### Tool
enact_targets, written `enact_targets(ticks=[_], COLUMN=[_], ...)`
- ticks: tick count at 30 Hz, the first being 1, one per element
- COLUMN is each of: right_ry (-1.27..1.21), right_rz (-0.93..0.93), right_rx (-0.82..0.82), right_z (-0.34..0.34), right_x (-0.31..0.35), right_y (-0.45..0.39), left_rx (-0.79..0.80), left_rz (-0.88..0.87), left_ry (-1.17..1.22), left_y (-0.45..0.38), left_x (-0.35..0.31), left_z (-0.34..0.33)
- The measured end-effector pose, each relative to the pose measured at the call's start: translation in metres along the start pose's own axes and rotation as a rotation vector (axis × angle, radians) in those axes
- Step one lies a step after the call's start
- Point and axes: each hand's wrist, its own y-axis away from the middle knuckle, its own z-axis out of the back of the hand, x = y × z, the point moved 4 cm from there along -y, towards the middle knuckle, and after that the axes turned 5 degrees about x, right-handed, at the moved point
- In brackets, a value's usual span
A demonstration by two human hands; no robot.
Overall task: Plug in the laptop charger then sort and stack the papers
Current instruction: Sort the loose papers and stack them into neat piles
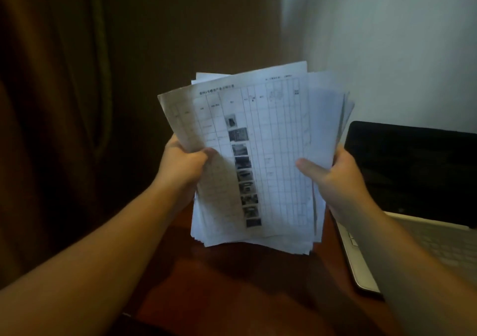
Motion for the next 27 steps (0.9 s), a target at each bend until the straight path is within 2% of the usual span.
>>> enact_targets(ticks=[8, 12, 15, 17, 21, 24, 27], right_ry=[0.044, 0.084, 0.074, 0.105, 0.158, 0.218, 0.157], right_rz=[-0.103, -0.133, -0.123, -0.094, -0.016, 0.012, 0.004], right_rx=[0.077, 0.042, -0.023, -0.010, 0.008, -0.039, -0.086], right_z=[0.003, -0.003, -0.002, -0.003, -0.005, -0.009, -0.006], right_x=[-0.032, -0.039, -0.040, -0.037, -0.027, -0.021, -0.034], right_y=[0.006, 0.006, 0.002, -0.001, -0.008, -0.010, -0.004], left_rx=[0.093, 0.142, 0.119, 0.102, -0.021, -0.062, -0.066], left_rz=[-0.019, -0.102, -0.169, -0.174, -0.162, -0.233, -0.212], left_ry=[-0.164, -0.280, -0.345, -0.369, -0.363, -0.344, -0.329], left_y=[0.011, 0.010, 0.005, 0.002, -0.005, -0.003, 0.005], left_x=[0.015, 0.016, 0.013, 0.013, 0.008, 0.003, 0.018], left_z=[-0.009, -0.016, -0.013, -0.014, -0.020, -0.029, -0.030])
